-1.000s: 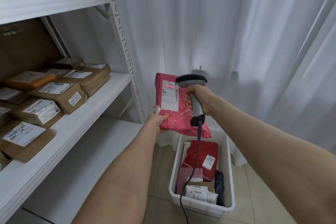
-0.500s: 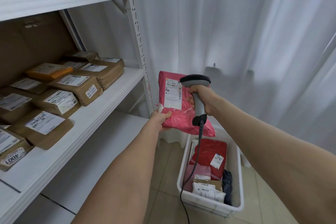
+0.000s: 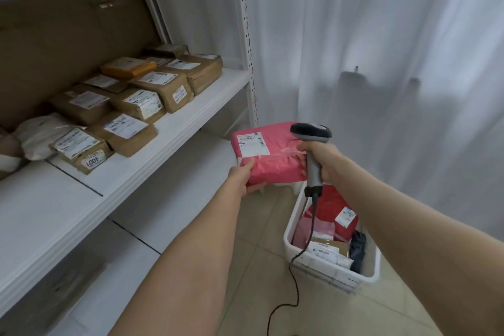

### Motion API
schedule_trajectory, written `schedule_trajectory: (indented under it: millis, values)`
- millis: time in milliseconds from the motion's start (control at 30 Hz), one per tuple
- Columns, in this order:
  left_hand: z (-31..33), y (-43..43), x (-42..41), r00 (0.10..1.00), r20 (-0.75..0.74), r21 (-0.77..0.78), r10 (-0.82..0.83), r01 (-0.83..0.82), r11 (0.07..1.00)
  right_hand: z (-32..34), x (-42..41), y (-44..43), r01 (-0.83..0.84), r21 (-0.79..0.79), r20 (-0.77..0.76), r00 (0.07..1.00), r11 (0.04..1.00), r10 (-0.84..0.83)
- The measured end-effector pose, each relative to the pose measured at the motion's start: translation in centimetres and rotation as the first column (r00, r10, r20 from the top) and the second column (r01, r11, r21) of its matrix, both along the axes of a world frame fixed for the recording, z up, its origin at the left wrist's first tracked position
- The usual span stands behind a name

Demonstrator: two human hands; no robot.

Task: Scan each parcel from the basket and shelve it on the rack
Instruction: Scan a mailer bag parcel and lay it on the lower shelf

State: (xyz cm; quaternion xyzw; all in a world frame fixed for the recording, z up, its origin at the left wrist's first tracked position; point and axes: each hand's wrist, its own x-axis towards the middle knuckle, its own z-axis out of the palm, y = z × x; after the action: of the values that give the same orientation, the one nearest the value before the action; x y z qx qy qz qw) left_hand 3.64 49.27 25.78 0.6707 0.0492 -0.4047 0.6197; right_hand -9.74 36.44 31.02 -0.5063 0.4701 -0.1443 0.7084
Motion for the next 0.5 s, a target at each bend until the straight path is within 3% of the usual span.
schedule_trajectory:
  millis: [300, 500]
  values:
    - [-2.3, 11.2, -4.5, 0.945, -0.118, -0.078, 0.305, -0.315, 0.946, -3.0, -3.6, 11.3, -0.237, 0.140, -0.068, 0.966, 0.961, 0.248]
    - [-3.0, 18.3, -4.8, 0.936, -0.158, -0.081, 0.315, -0.330, 0.940, -5.3, -1.5, 17.9, -0.263, 0.268, 0.034, 0.964, 0.927, 0.263]
